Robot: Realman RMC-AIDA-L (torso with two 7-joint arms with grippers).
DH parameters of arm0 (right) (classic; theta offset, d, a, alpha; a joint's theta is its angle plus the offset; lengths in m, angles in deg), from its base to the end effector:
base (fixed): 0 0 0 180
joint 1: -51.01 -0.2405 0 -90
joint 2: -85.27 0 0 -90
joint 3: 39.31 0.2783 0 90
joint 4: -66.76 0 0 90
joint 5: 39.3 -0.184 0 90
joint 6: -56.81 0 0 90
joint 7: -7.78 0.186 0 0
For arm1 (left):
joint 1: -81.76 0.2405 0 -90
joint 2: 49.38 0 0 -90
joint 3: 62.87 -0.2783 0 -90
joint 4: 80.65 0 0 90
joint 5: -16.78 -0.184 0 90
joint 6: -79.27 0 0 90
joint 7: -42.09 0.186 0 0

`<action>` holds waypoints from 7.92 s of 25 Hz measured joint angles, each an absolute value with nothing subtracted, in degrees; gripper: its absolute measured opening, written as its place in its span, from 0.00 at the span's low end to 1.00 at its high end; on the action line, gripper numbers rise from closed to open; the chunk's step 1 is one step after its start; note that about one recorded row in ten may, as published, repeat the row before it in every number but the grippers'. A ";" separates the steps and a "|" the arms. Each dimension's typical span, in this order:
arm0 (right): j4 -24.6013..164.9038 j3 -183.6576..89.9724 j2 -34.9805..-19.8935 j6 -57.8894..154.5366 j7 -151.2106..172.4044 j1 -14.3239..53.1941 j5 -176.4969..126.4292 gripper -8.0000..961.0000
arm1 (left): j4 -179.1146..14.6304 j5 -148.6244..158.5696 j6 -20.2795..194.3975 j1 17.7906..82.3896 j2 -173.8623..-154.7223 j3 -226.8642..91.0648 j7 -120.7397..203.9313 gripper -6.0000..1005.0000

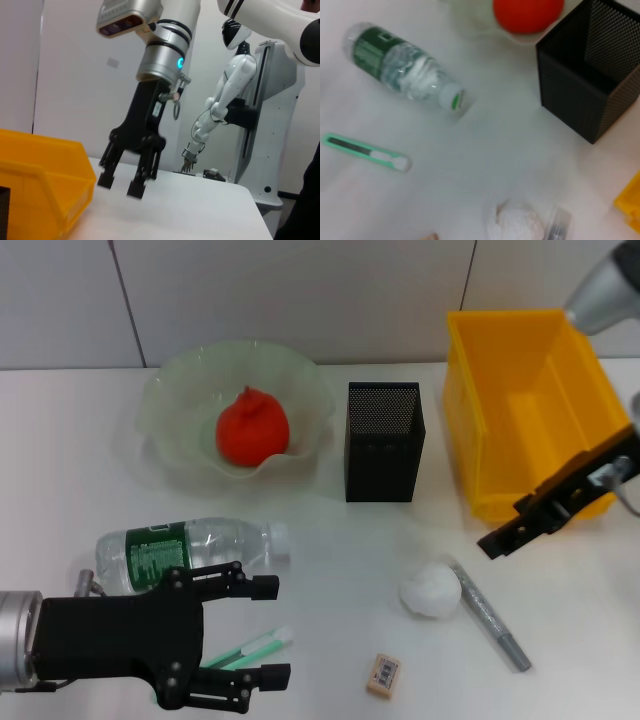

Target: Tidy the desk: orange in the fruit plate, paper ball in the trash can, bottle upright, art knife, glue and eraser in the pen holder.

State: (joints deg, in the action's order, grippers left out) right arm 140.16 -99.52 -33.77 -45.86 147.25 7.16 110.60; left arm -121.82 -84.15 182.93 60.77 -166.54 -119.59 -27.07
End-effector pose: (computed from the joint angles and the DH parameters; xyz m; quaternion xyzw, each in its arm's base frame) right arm 0.1977 0.3638 -0.0164 -0.9194 0.3457 -0.1423 0.1224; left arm -0.2350 0.2539 -0.0445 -0.9512 -0.0942 -0.2933 0.0153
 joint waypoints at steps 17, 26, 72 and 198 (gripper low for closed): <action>129.23 -117.55 -34.16 -31.76 150.96 6.27 106.72 0.84 | -120.96 -84.31 180.40 61.16 -166.72 -119.65 -26.70 0.86; 126.30 -119.65 -34.22 -28.55 150.87 6.00 106.69 0.84 | -120.02 -84.38 179.45 61.05 -166.79 -119.64 -26.13 0.86; 165.44 -110.44 -34.20 -42.36 156.60 17.11 122.17 0.57 | -120.03 -84.38 178.64 61.00 -167.21 -119.64 -26.11 0.86; 117.46 -84.20 -33.81 -42.36 84.53 39.08 63.07 0.81 | -149.39 -138.44 138.06 46.30 -168.55 -168.55 -85.97 0.70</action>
State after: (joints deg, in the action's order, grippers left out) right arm 117.46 -84.20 -33.81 -42.36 84.53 39.08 63.07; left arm -149.39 -138.44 138.06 46.30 -168.55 -168.55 -85.97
